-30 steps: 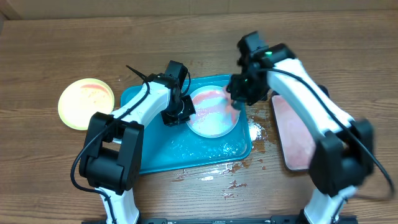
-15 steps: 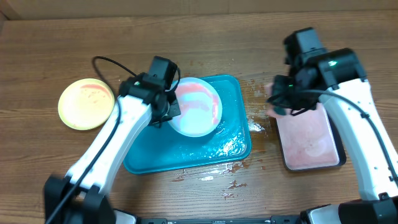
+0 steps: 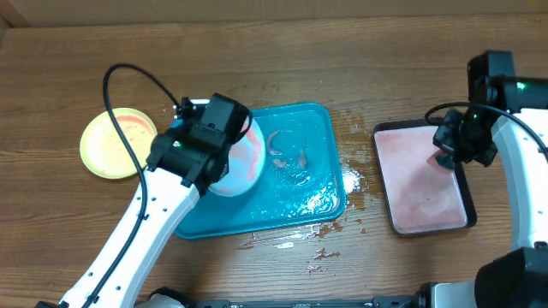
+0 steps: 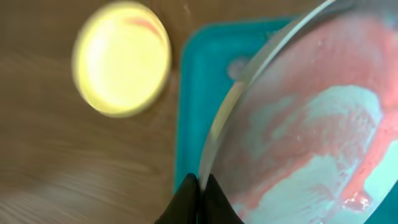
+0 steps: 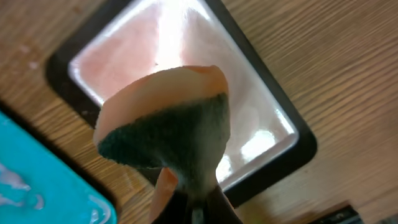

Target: Clean dirty plates on tray and stack at the side

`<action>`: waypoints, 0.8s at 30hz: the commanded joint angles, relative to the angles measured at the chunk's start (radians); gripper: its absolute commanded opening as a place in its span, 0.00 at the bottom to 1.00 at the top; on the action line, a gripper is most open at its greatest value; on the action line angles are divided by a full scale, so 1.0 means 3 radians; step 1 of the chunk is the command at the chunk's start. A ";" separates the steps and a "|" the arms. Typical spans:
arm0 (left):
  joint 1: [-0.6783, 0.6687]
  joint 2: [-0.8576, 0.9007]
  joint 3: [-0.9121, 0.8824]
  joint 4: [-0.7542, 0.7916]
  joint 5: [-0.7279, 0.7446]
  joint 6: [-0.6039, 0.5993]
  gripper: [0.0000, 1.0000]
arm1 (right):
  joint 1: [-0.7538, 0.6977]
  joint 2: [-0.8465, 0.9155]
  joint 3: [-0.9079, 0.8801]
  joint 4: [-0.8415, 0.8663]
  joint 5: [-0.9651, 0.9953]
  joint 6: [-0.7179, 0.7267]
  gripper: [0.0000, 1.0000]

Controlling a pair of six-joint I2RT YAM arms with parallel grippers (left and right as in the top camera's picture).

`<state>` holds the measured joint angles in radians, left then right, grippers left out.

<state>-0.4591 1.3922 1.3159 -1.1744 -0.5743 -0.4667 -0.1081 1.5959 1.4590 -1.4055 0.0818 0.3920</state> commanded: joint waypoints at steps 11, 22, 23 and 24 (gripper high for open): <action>-0.0647 -0.0038 0.0364 0.1141 -0.1765 0.1762 0.04 | 0.0004 -0.0036 -0.1007 0.0613 -0.0195 0.0090 0.04; -0.0741 -0.0038 0.0364 0.1263 -0.1789 0.2007 0.04 | 0.0004 -0.0036 -0.1007 0.0633 -0.0192 0.0092 0.04; -0.0741 -0.0038 0.0364 0.1263 -0.1788 0.2007 0.04 | 0.0004 -0.0036 -0.1007 0.0635 -0.0192 0.0092 0.04; -0.0741 -0.0038 0.0364 0.1261 -0.1788 0.2007 0.04 | 0.0004 -0.0036 -0.1007 0.0637 -0.0192 0.0092 0.04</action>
<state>-0.6746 1.3922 1.4021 -0.8021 -1.0756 0.1127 -0.1089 1.5963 1.1561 -1.2205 0.0292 0.4145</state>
